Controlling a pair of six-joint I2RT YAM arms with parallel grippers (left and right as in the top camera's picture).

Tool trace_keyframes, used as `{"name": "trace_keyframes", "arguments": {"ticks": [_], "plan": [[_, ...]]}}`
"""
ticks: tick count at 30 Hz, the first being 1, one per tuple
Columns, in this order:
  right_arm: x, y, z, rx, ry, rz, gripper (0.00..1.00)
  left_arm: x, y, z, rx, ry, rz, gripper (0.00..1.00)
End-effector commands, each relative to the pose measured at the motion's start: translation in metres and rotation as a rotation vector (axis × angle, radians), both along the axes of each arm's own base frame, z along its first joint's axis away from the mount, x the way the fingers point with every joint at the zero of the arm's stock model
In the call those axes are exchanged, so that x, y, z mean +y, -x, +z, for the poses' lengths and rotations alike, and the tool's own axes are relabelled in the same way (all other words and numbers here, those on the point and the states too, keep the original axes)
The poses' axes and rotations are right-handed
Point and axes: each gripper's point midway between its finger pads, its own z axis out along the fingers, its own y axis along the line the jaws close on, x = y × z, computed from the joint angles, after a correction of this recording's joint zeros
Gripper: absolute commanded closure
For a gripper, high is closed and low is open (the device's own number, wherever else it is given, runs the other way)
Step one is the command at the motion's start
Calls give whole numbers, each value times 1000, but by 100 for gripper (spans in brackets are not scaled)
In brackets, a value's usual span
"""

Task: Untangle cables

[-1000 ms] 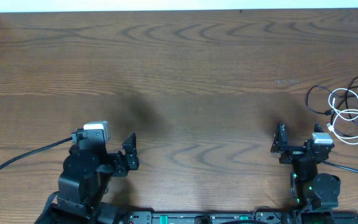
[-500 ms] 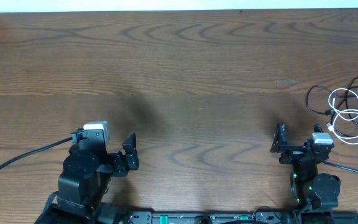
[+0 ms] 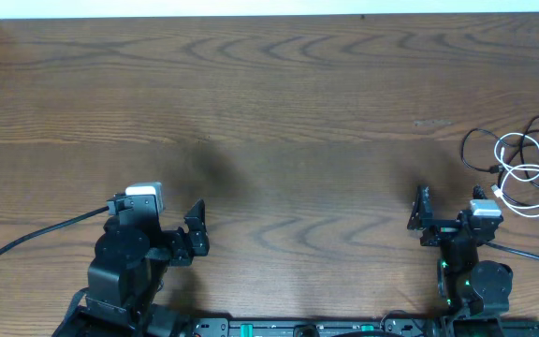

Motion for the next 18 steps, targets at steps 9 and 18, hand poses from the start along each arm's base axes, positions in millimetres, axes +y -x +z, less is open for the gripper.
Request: {"name": "trace_keyframes", "arguments": {"ticks": [9,18], "plan": [[-1,0,0,-2,3,-5,1,1,0,-2,5,1,10,3],[-1,0,0,-2,3,-5,1,11,8,-18,82,35,53,3]]}}
